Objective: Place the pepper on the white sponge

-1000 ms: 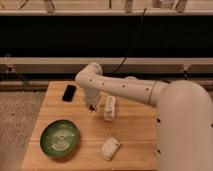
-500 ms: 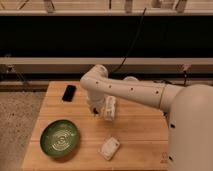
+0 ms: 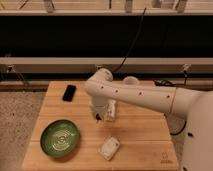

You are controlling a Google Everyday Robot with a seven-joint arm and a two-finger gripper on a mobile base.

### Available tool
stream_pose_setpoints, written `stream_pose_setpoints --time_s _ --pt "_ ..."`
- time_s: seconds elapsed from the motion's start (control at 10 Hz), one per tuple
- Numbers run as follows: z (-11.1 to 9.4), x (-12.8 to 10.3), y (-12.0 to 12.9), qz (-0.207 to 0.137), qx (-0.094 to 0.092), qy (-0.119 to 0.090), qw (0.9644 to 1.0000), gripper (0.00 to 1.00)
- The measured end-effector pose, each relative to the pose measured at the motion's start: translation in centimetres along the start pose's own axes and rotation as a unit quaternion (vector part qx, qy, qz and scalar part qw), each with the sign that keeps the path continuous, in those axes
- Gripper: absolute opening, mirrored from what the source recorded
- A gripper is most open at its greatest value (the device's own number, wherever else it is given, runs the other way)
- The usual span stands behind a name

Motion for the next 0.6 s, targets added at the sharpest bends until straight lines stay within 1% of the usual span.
stream_pose_setpoints --time_s 0.2,0.4,0.5,0.6 --pt "0.5 -1.4 1.4 0.005 -0.004 -0.009 0.9999 0.04" --pt "1.0 -2.6 2.2 0.005 -0.004 -0.017 0.9998 0.04" --pt "1.0 -3.1 2.5 0.005 -0.003 -0.018 0.9998 0.04" --pt "1.0 -4.2 3.2 0.005 -0.003 -0.020 0.9998 0.04"
